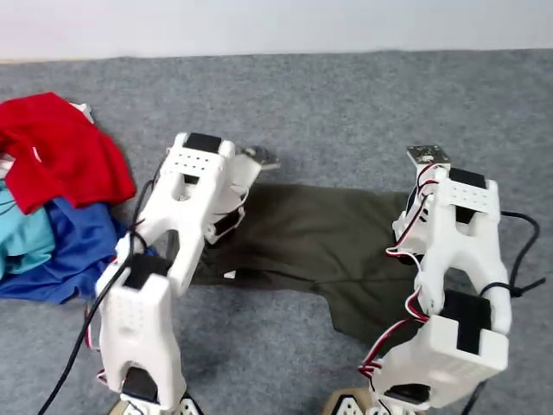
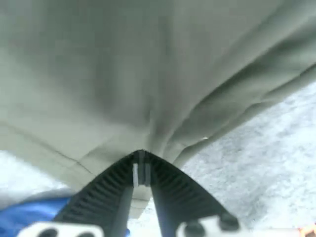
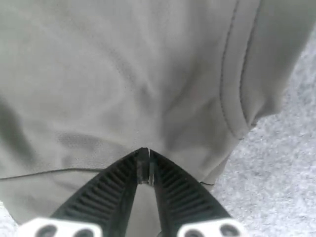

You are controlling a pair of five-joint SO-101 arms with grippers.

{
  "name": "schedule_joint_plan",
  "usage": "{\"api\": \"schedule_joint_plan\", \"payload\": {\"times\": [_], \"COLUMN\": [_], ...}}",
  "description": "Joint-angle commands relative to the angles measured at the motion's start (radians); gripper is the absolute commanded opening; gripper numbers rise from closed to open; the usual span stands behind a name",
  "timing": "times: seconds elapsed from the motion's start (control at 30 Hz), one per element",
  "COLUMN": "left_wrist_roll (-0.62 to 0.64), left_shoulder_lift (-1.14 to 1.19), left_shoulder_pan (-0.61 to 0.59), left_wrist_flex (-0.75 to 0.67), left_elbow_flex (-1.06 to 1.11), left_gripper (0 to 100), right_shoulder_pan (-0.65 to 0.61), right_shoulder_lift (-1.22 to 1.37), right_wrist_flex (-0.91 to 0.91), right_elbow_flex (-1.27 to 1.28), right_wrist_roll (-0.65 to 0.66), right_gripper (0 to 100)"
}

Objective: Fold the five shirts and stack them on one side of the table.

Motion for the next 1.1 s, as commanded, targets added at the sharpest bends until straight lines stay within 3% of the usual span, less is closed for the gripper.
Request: {"api": "schedule_joint_plan", "payload": {"times": [0.0, 0.23, 0.6, 0.8, 0.97, 1.07], "left_wrist_roll": [0.003, 0.005, 0.081, 0.137, 0.141, 0.141], "left_shoulder_lift": [-0.17, -0.233, -0.413, -0.548, -0.601, -0.615], "left_shoulder_pan": [0.048, 0.061, 0.061, -0.044, -0.21, -0.316], "left_wrist_flex": [0.031, 0.029, 0.029, 0.029, 0.028, 0.026], "left_elbow_flex": [-0.002, -0.002, -0.004, 0.001, 0.071, 0.127], "left_gripper": [0, 1, 0, 0, 0, 0], "right_shoulder_pan": [-0.001, -0.001, 0.024, 0.01, 0.008, 0.005], "right_shoulder_lift": [-0.065, -0.067, -0.377, -0.503, -0.578, -0.636], "right_wrist_flex": [0.01, 0.027, 0.335, 0.43, 0.41, 0.417], "right_elbow_flex": [-0.038, -0.046, -0.075, 0.037, 0.301, 0.408], "right_wrist_roll": [0.003, 0.002, 0.025, 0.176, 0.425, 0.643], "right_gripper": [0.9, 0.9, 0.9, 0.9, 0.9, 0.9]}}
